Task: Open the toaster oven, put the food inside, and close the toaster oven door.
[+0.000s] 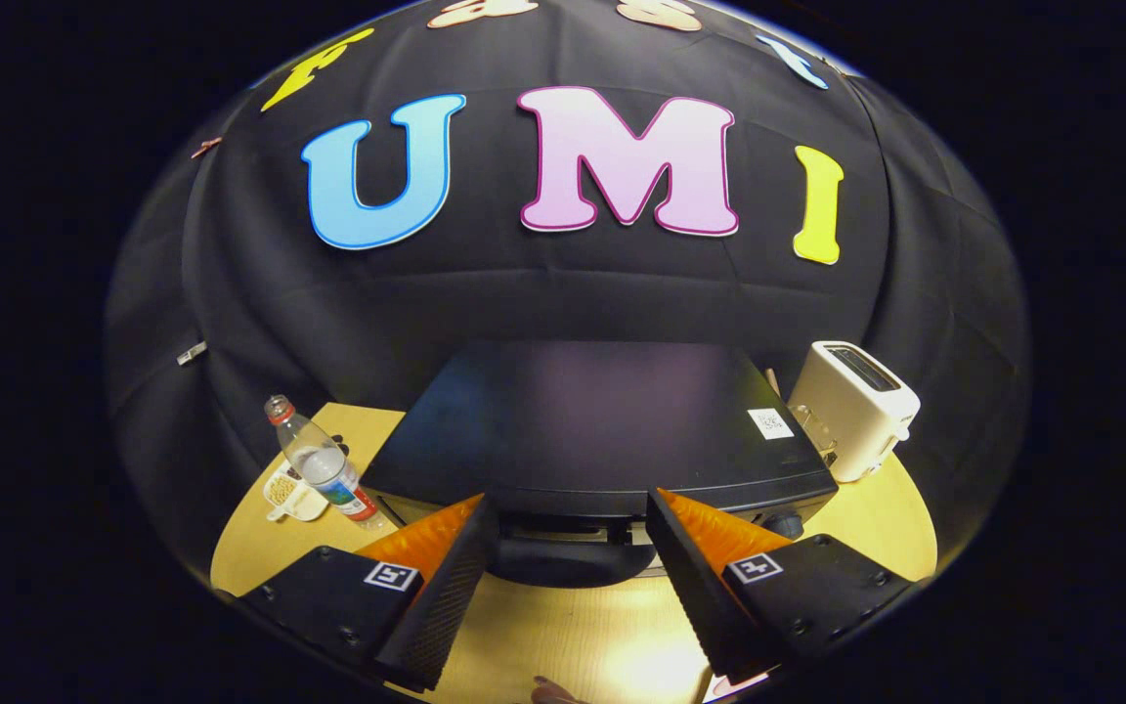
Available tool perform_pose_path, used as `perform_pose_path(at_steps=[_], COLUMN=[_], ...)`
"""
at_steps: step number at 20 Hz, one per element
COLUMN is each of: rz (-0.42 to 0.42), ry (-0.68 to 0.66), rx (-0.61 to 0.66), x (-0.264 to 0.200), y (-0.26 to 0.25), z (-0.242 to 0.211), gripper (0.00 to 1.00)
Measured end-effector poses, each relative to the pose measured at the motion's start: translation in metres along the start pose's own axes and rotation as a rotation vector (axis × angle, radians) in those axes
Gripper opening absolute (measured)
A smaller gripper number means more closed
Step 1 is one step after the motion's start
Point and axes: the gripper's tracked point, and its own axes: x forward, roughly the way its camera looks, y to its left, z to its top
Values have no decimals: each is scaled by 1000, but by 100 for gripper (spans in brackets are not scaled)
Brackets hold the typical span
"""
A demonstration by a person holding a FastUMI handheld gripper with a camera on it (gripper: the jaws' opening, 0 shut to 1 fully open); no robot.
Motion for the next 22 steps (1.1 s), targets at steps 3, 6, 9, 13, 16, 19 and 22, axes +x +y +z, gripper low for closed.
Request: perform_pose_path(at_steps=[3,6,9,13,16,19,22], rz=[-39,-53,-45,-47,-53,-36,-11], ry=[7,8,32,56,106,177,239], rx=[17,12,38,14,-7,-11,-4], x=[1,6,2,-18,-35,-49,-55], y=[-5,-2,-4,-5,-3,-2,-2], z=[-11,-15,-21,-42,-69,-99,-122], gripper=[99,99,98,97,97,97,98])
